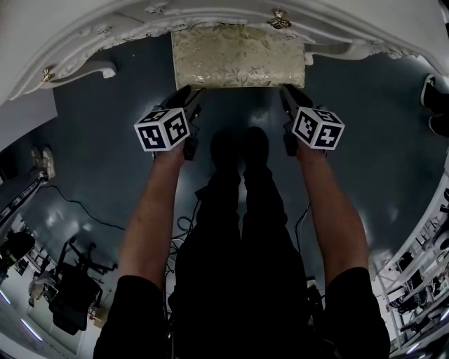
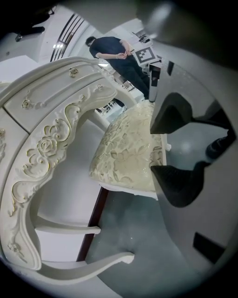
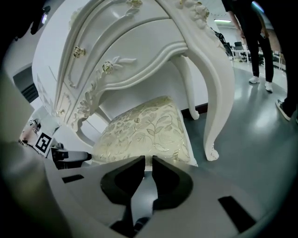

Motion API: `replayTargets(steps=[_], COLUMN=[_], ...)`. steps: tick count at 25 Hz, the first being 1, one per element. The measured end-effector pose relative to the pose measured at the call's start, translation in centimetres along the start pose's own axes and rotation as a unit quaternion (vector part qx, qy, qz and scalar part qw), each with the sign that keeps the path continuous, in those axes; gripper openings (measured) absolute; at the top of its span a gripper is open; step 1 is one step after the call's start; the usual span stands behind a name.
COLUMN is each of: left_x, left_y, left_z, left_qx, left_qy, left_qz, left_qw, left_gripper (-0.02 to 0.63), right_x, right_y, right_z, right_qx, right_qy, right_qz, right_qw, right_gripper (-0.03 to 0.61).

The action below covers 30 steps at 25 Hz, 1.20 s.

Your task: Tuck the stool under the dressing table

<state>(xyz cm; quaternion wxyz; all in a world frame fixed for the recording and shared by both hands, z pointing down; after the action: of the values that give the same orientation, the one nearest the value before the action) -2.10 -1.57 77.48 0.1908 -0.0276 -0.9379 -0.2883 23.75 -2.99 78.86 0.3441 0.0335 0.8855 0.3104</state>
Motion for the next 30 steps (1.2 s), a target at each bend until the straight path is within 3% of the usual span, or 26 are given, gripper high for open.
replayTargets(steps=[3,7,13,21,26,30], left_x=[0.4,0.6,-0.3,1.7,2.4,2.0], left_y=[0.1,-0.2,-1.1,-7.3,-10.4,-11.4], left_z=[-0.3,-1.1,-2.4,-4.5,-6.0,-7.0], left_qx=[0.006,0.005,0.009,-0.062,-0.087,-0.101], left_qy=[-0.023,-0.066,-0.051,-0.109,-0.102,-0.097], left_qz=[-0.003,-0.050,-0.057,-0.040,-0.030,-0.028], left_qw=[0.9997,0.9966,0.9970,0.9913,0.9905,0.9897], left_gripper=[0.184,0.132,0.127,0.127,0.127,0.127], right_x=[-0.1,-0.3,-1.7,-0.8,-0.6,-1.5], right_y=[-0.3,-0.7,-2.7,-5.9,-7.6,-9.1], right_z=[-0.6,-1.1,-1.6,-4.7,-6.6,-7.3], right_qx=[0.013,0.010,-0.026,-0.018,-0.024,-0.046], right_qy=[0.007,0.017,0.034,-0.012,0.017,0.031], right_qz=[0.005,0.020,0.020,0.066,0.134,0.134], right_qw=[1.000,1.000,0.999,0.998,0.991,0.989], right_gripper=[0.063,0.061,0.061,0.056,0.052,0.052])
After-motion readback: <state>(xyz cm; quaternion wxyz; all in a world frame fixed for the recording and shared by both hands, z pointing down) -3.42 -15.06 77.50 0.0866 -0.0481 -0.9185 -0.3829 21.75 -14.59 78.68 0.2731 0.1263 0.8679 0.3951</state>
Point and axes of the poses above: the fingertips, and each gripper's own axes: z backward along the fingers, x to its left, y out of its underside, the point moved 3 cm from there along z, backward along the fingers, and after that the axes turned 9 degrees about -y, right-handed, at the moved point
